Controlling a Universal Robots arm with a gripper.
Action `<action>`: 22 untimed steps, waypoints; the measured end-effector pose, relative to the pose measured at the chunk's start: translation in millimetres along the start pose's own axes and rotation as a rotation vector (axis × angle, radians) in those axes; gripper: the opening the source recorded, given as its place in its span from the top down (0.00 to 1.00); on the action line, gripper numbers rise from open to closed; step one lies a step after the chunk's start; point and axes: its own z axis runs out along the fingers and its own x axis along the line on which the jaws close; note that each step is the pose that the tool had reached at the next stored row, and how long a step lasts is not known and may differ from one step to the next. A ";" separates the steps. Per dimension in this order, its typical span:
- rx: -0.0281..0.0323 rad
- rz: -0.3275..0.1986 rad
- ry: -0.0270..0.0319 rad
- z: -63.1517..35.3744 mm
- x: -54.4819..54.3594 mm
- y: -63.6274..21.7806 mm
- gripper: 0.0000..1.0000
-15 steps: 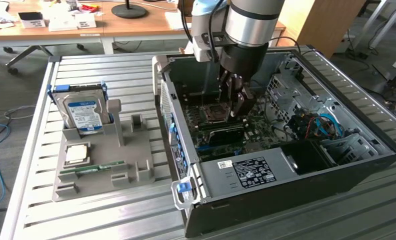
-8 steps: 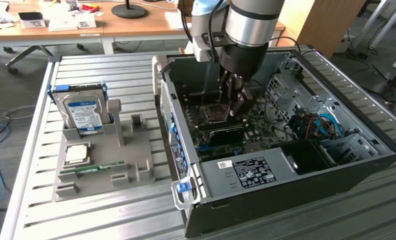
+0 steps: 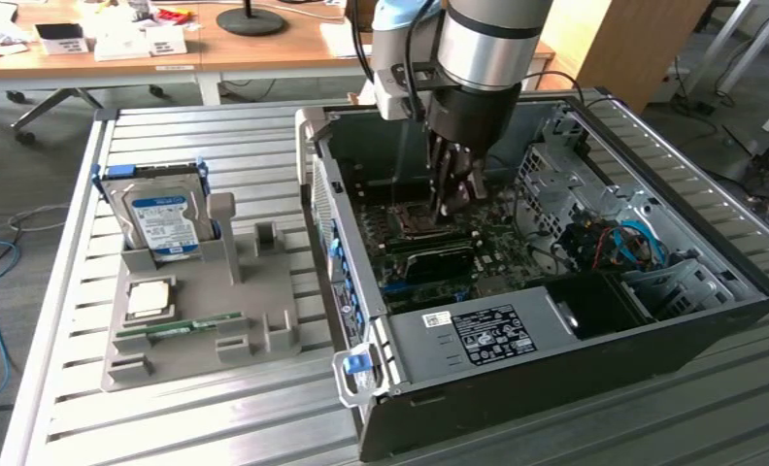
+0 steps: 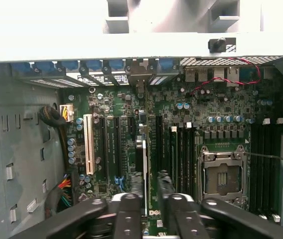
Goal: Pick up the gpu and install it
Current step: 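Press down on the gpu until it lock into place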
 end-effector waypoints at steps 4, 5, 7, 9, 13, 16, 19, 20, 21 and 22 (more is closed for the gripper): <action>0.0000 0.000 -0.0001 0.0 0.0 0.0 0.85; 0.0000 0.000 0.0000 0.0 0.0 0.0 0.89; 0.0000 0.000 0.0000 0.0 0.0 0.0 0.89; 0.0000 0.000 0.0000 0.0 0.0 0.0 0.89; 0.0000 0.000 0.0000 0.0 0.0 0.0 0.89; 0.0000 0.000 0.0000 2.1 0.1 0.0 0.89; -0.0001 0.000 0.0002 2.5 0.1 0.0 0.89; -0.0001 0.000 0.0002 2.6 0.1 0.0 0.89; -0.0001 0.000 0.0002 2.6 0.1 0.1 0.89; 0.0000 0.000 0.0001 2.6 0.1 0.0 0.89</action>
